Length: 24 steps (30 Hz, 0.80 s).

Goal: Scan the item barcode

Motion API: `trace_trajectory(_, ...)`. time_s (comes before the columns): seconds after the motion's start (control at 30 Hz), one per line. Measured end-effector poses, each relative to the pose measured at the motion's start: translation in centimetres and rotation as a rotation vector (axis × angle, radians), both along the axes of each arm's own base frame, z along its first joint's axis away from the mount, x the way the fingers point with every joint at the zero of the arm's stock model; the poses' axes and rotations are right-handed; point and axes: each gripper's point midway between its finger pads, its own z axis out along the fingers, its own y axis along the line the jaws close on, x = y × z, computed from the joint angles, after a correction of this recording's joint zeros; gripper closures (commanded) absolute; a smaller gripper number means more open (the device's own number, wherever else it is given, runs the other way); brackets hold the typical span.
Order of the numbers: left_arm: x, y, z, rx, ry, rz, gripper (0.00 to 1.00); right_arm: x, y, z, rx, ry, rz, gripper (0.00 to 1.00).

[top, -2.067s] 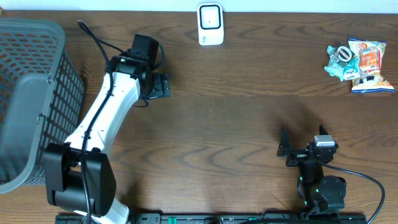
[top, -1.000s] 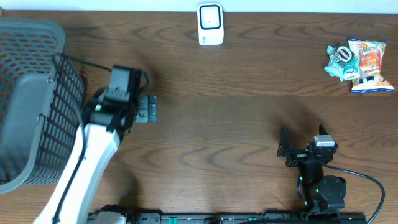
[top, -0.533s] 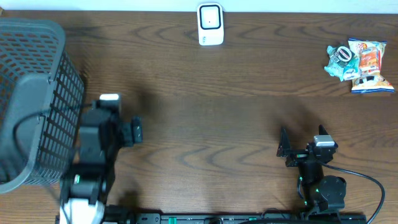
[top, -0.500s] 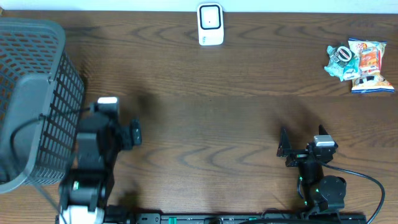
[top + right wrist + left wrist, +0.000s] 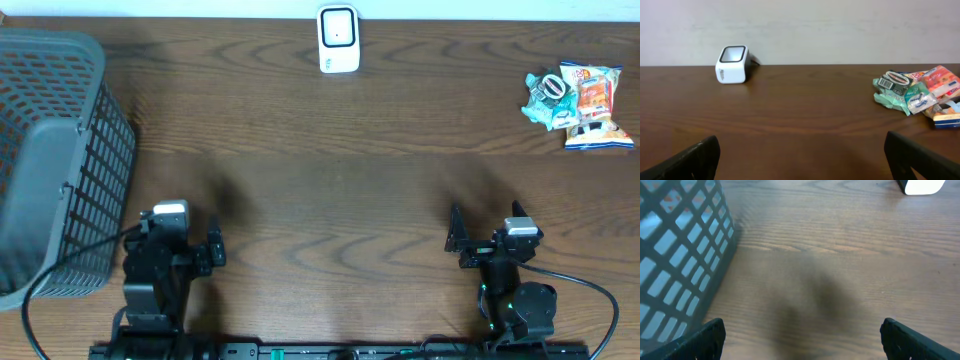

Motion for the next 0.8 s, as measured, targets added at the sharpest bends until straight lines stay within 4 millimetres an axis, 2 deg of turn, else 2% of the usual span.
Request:
trace_trajectory(0.07, -0.2, 0.0, -0.2, 0.013, -0.026, -0.008, 0.02, 0.0, 0.0, 0.0, 0.000, 0.000, 0.000, 0.01)
trace_trajectory(0.23, 0.4, 0.0, 1.3, 0.043, -0.187, -0.025, 0.02, 0.0, 0.0, 0.0, 0.000, 0.000, 0.000, 0.01)
trace_trajectory(0.63, 1.6, -0.1, 2.7, 0.052, -0.412, -0.027, 0.03, 0.0, 0.0, 0.0, 0.000, 0.000, 0.000, 0.01)
trace_trajectory(0.8, 1.6, -0.1, 2.2, 0.051, -0.448, -0.025, 0.02, 0.0, 0.0, 0.0, 0.000, 0.000, 0.000, 0.01)
